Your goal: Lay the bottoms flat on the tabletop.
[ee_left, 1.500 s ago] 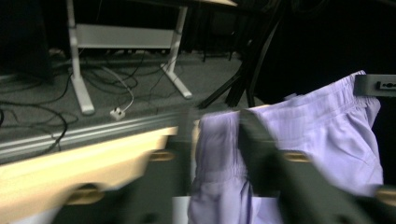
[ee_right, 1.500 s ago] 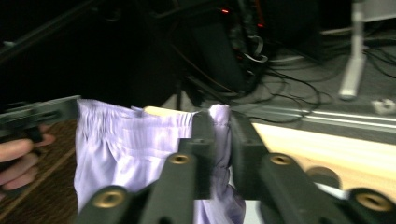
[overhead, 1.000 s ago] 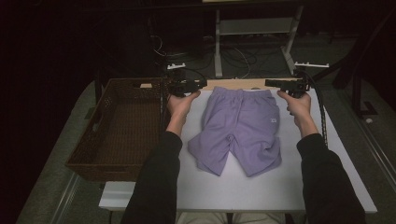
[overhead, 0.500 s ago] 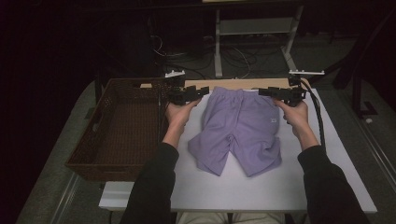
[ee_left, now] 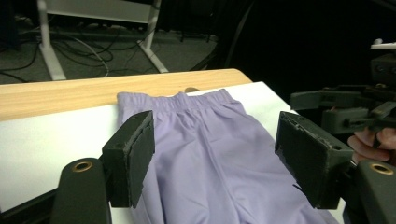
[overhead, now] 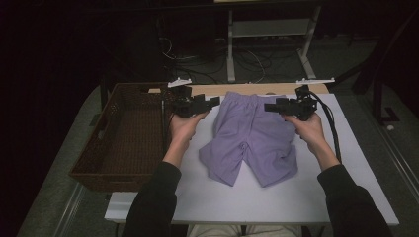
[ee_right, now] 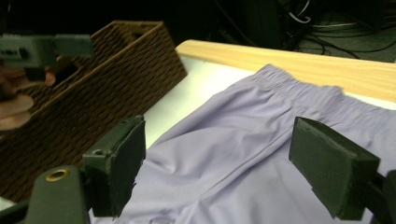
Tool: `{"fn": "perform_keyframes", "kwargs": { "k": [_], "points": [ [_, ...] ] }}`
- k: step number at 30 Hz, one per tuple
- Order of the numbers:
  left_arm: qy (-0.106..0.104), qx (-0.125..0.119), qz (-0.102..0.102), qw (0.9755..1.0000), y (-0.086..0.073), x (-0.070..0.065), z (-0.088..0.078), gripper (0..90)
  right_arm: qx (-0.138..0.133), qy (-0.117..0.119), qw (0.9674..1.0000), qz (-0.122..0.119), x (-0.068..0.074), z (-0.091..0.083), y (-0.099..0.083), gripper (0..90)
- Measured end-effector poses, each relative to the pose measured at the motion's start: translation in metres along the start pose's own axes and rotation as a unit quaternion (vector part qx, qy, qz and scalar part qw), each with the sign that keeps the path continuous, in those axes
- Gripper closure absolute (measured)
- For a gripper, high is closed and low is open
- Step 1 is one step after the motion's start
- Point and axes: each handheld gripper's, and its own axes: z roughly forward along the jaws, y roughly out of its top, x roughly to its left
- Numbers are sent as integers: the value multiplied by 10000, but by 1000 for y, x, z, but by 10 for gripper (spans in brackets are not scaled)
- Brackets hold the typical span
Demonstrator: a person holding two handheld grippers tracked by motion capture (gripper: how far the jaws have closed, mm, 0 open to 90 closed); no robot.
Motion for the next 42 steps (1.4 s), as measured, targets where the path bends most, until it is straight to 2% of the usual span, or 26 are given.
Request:
{"fn": "perform_keyframes", "kwargs": {
  "k": [8, 13, 18, 27, 31, 33, 35, 39, 42],
  "points": [
    [-188, -96, 89, 9997, -6, -11, -18, 282, 235, 115, 9993, -265, 25, 2, -13, 146],
    [-311, -137, 124, 9993, -13, -18, -24, 282, 471, 279, 9977, -399, 39, 6, -24, 146],
    [-328, -115, 111, 9993, -24, -19, -29, 282, 664, 381, 9952, -606, 57, 12, -35, 146],
    [-181, 57, -60, 9998, -54, -9, -21, 282, 1019, 602, 9875, -1044, 92, 29, -54, 149],
    [-191, 139, -86, 9997, -66, -8, -16, 283, 1180, 717, 9833, -1184, 105, 38, -63, 155],
    [-244, 207, -116, 9994, -73, -8, -13, 284, 1246, 765, 9819, -1203, 111, 43, -68, 201],
    [-239, 318, -129, 9991, -79, -7, -9, 285, 1362, 841, 9790, -1262, 117, 49, -74, 222],
    [-180, 551, 14, 9983, -91, -9, -4, 285, 1564, 853, 9739, -1409, 130, 61, -87, 264],
    [-238, 625, -25, 9978, -98, -8, -1, 285, 1722, 786, 9691, -1582, 136, 69, -96, 297]
  ]
}}
